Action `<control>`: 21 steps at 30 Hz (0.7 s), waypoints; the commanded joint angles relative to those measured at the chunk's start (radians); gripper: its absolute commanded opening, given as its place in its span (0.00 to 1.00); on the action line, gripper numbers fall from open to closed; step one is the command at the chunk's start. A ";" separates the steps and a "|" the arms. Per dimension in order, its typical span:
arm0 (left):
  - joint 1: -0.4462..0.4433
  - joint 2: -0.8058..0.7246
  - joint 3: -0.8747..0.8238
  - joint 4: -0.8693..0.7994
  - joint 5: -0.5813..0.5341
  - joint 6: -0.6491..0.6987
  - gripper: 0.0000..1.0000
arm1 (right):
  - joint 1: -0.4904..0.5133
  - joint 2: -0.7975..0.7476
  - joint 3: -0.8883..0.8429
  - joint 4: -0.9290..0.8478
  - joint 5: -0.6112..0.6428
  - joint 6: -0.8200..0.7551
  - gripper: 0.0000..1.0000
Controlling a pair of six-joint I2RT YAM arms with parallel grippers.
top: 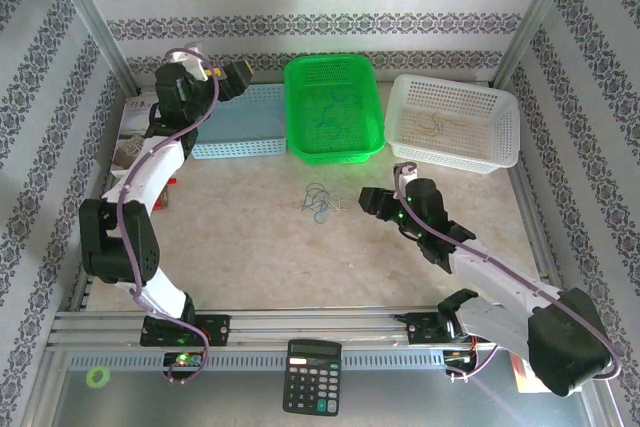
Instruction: Untangle the cables
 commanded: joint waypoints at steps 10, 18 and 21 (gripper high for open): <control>-0.056 -0.202 -0.411 0.148 0.068 -0.310 1.00 | 0.156 0.258 0.206 -0.066 -0.109 -0.108 0.44; -0.179 -0.322 -0.581 0.067 -0.037 -0.333 1.00 | 0.240 0.463 0.396 -0.216 -0.083 -0.223 0.37; -0.182 -0.345 -0.634 0.093 -0.064 -0.372 1.00 | 0.258 0.524 0.446 -0.279 -0.037 -0.258 0.35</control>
